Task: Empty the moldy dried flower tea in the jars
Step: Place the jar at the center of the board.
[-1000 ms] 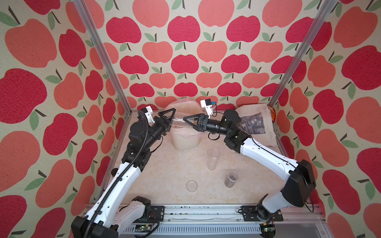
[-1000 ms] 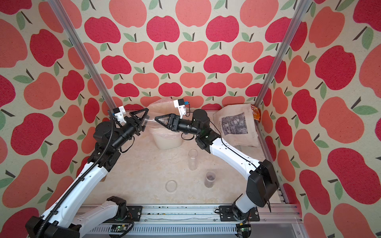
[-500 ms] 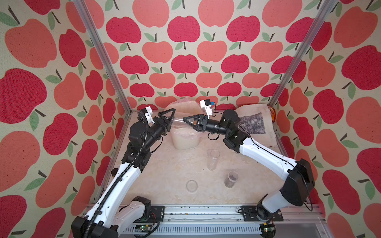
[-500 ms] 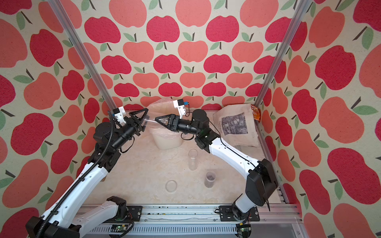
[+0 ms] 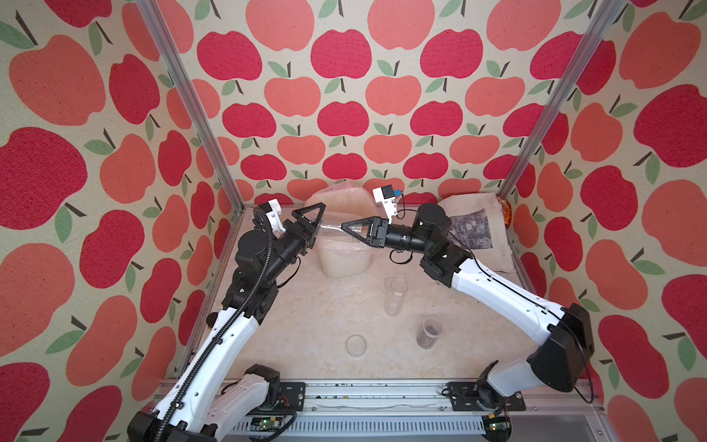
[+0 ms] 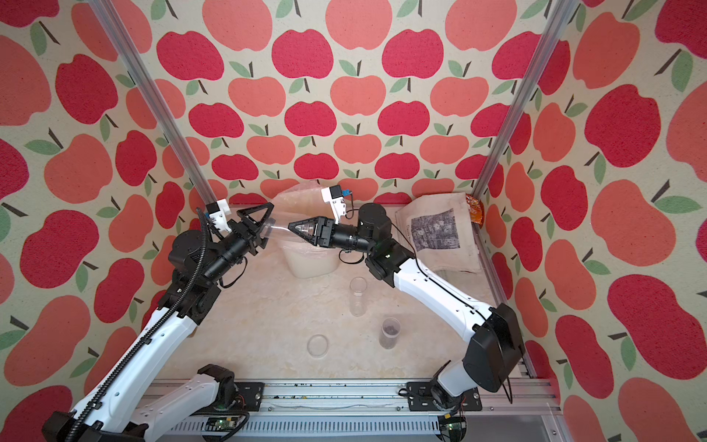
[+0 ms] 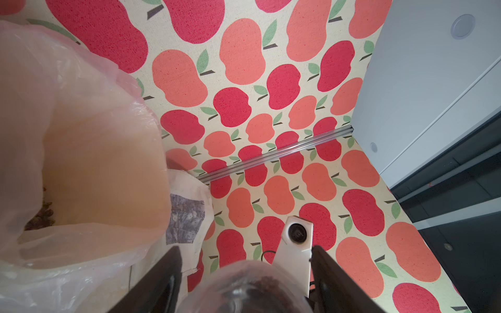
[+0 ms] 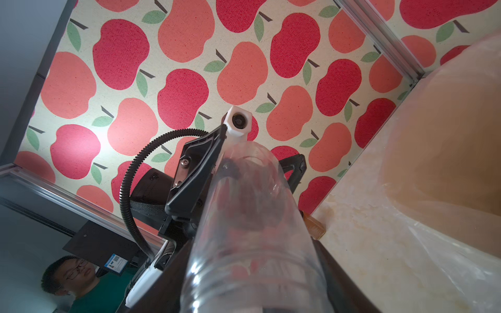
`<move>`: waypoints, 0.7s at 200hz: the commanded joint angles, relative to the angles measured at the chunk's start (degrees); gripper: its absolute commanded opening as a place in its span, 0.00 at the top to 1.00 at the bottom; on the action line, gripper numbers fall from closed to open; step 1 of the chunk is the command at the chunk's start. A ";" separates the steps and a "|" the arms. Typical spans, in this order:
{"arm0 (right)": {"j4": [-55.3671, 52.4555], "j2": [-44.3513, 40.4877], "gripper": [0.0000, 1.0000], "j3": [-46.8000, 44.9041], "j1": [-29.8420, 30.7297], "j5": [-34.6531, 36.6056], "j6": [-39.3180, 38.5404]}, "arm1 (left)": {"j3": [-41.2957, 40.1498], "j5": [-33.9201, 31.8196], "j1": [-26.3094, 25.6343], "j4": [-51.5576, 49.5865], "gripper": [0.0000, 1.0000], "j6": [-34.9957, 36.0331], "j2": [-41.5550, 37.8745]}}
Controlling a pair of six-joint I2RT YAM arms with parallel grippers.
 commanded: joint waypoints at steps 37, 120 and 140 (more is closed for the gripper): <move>-15.66 -5.76 0.60 1.31 -0.23 5.00 -14.15 | 0.76 -0.66 0.20 -5.58 0.09 7.05 -1.44; -29.07 -10.36 0.62 2.13 -0.27 10.32 -24.42 | 1.74 -1.65 0.20 -10.83 0.02 13.35 -2.76; -30.43 -10.94 0.62 2.04 -0.32 10.95 -25.51 | 1.73 -1.93 0.20 -11.37 0.01 13.86 -2.95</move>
